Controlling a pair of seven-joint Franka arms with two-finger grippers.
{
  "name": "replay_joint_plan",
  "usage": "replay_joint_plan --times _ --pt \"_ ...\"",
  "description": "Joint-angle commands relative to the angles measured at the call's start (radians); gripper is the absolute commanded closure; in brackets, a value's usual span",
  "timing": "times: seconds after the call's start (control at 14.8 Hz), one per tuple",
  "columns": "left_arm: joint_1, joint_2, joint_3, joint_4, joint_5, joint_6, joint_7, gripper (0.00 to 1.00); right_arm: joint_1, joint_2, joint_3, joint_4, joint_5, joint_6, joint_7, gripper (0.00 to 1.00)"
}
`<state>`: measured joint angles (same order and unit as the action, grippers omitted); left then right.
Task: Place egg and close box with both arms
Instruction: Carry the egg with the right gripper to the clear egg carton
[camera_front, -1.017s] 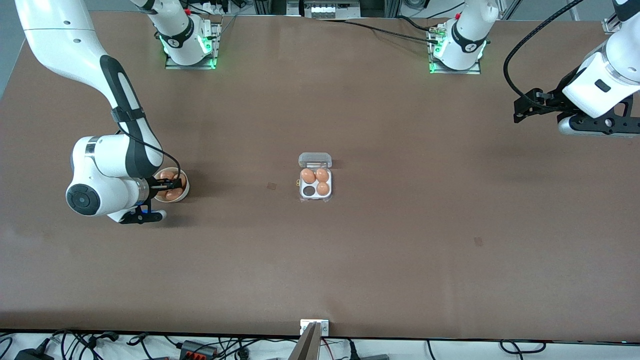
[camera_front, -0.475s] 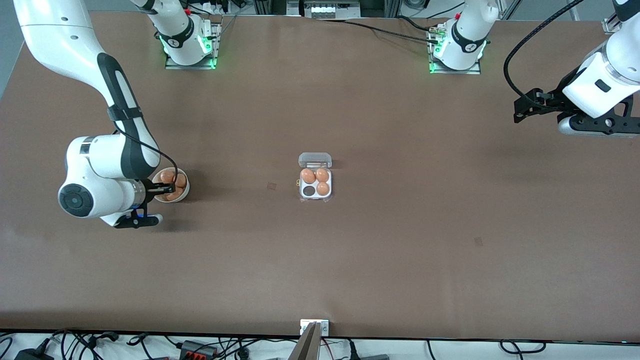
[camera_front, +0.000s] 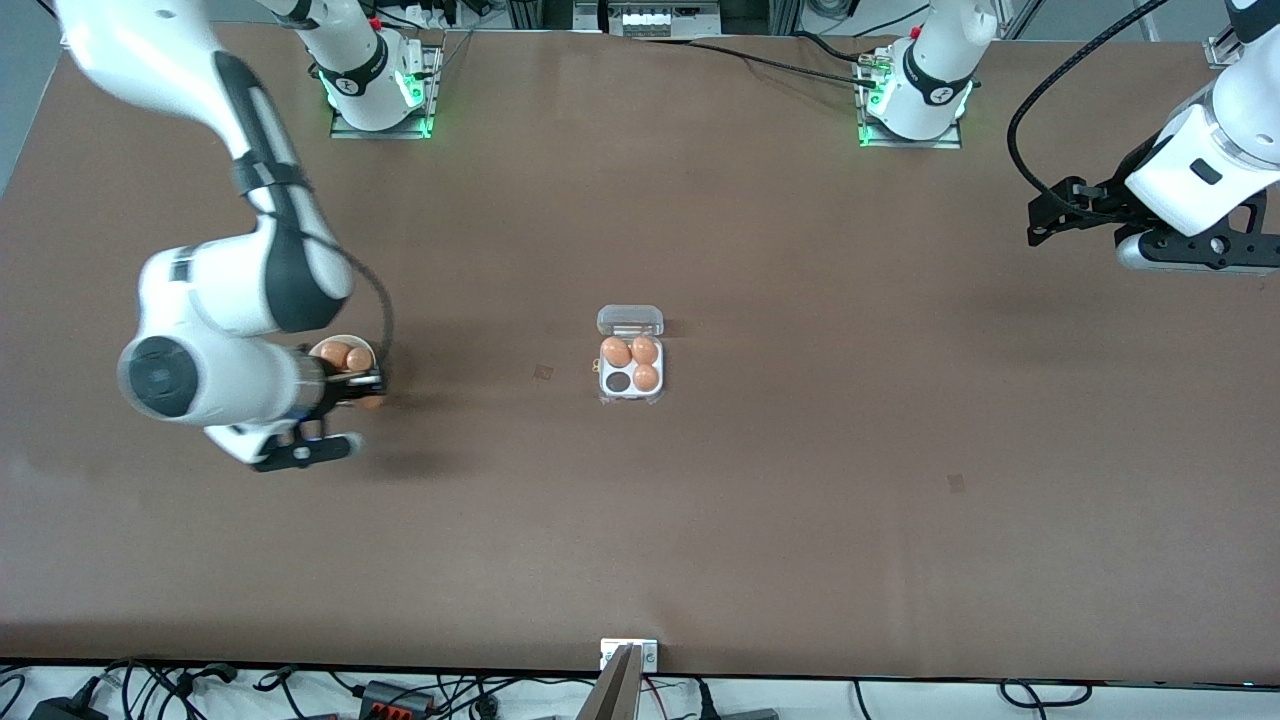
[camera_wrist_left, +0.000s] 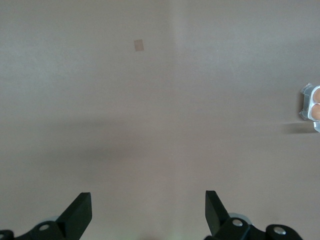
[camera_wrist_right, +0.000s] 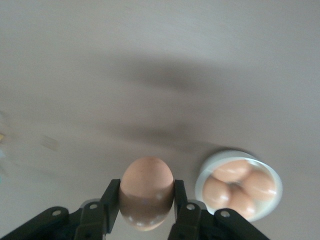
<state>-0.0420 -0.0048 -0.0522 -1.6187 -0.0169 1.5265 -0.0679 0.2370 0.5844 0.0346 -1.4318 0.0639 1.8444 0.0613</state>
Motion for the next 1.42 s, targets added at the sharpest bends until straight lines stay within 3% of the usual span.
replay_joint_plan --times 0.0,0.75,1.36 --pt "-0.009 0.012 0.003 0.031 0.018 -0.023 -0.003 0.0 0.115 0.031 -0.013 0.014 0.008 0.061 0.128 1.0" --pt "-0.007 0.012 0.005 0.031 0.018 -0.025 -0.003 0.0 0.399 0.158 -0.015 0.03 0.01 0.347 0.572 1.0" --pt "-0.009 0.012 0.003 0.031 0.018 -0.037 -0.004 0.0 0.419 0.209 -0.004 0.031 0.016 0.455 0.627 1.0"
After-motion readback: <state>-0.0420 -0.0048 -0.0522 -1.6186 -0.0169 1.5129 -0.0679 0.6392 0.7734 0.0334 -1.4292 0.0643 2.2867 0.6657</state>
